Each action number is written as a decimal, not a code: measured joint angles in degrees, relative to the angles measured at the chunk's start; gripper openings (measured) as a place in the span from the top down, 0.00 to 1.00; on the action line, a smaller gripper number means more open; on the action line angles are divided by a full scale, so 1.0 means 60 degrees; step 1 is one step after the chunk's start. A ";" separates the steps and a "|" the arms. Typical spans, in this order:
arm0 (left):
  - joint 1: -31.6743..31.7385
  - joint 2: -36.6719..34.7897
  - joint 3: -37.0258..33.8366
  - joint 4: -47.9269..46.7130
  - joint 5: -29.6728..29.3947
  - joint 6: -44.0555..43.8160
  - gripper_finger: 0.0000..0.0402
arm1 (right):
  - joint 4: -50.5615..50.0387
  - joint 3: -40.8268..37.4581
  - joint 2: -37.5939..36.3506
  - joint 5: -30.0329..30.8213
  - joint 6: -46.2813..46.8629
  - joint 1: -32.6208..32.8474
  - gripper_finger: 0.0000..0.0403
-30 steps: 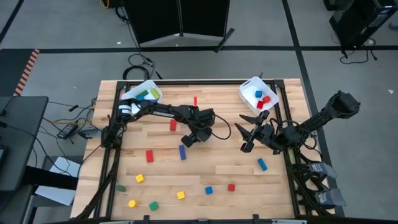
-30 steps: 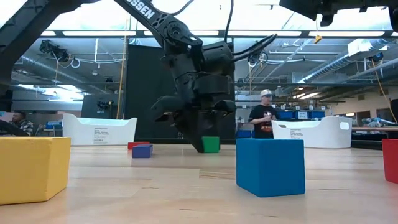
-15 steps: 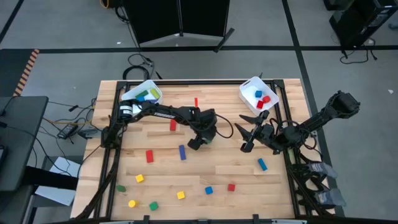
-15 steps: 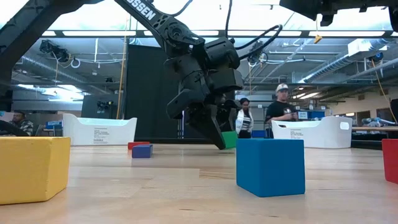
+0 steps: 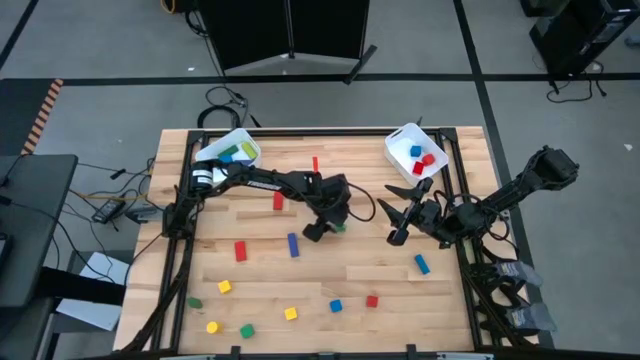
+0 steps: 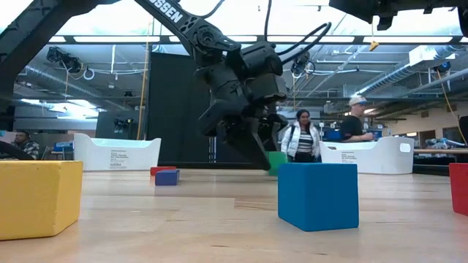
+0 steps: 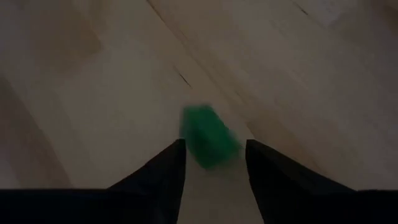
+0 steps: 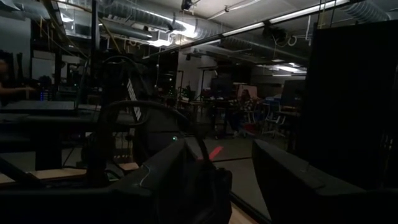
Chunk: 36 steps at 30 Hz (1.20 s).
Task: Sort blocks by size
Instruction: Put the small green block into the right white bin
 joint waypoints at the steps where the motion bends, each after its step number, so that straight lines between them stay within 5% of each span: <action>1: 0.0015 0.0000 0.0004 0.0055 -0.0003 -0.0014 0.58 | 0.0000 0.0000 0.0000 0.0000 0.0000 0.0000 0.51; 14: 0.0000 -0.0015 0.0007 0.0746 -0.0030 -0.0304 0.60 | 0.0004 0.0000 0.0000 0.0003 -0.0022 0.0000 0.51; 27: -0.0313 0.0630 -0.0011 0.1895 0.0557 -0.0275 0.31 | 0.0029 0.0066 0.0007 0.0007 -0.0044 0.0055 0.51; 36: -0.0335 0.1109 0.0037 0.3390 0.0407 -0.0811 0.29 | 0.0086 0.0138 0.0007 0.0453 -0.0331 0.0449 0.51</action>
